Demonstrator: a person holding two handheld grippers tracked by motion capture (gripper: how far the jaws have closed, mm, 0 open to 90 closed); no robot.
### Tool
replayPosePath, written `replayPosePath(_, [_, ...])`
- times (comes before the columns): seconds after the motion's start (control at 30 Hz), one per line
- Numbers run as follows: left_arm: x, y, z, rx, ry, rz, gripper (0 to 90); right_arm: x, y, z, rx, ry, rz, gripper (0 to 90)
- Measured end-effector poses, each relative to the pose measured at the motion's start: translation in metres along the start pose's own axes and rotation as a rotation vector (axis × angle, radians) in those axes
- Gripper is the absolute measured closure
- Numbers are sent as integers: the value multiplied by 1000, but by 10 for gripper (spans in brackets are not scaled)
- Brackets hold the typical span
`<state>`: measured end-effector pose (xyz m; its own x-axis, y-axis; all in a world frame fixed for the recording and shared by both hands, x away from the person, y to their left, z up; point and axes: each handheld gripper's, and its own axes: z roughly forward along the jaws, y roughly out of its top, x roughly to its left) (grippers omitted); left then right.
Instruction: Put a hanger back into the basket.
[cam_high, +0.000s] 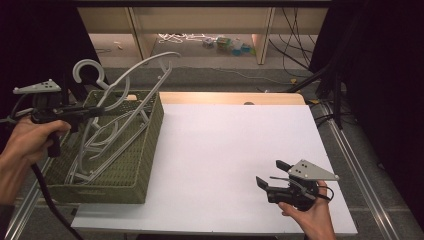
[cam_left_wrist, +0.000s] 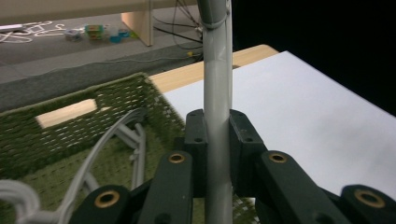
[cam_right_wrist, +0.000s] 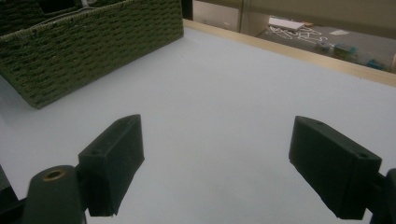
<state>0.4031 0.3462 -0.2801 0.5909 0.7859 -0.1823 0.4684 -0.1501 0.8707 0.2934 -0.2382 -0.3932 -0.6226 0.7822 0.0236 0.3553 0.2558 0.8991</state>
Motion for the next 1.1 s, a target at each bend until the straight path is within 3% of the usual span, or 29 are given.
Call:
replayPosePath(0.1, [11, -7, 0, 15, 17, -14, 796, 0, 0, 1, -21, 4, 4, 186])
replayPosePath(0.23, [25, -16, 1, 18, 29, -36, 796, 1, 0, 0, -5, 4, 20, 184])
replayPosePath(0.33, [33, -21, 1, 41, 45, -36, 796, 0, 0, 0, -11, 1, 4, 184])
replayPosePath(0.5, [43, -29, 0, 62, 55, -20, 796, 1, 0, 2, -33, 3, 4, 184])
replayPosePath(0.53, [44, -30, 0, 66, 62, -18, 796, 1, 1, -1, -1, -4, 0, 184])
replayPosePath(0.8, [56, -36, 7, 113, 81, 31, 797, 2, 0, 0, -2, 11, 15, 185])
replayPosePath(1.0, [66, -45, 7, 138, 110, 28, 796, 1, -1, 1, 2, 16, 12, 185])
replayPosePath(1.1, [72, -50, 5, 161, 126, 42, 796, 1, -1, 3, -21, 14, 4, 187])
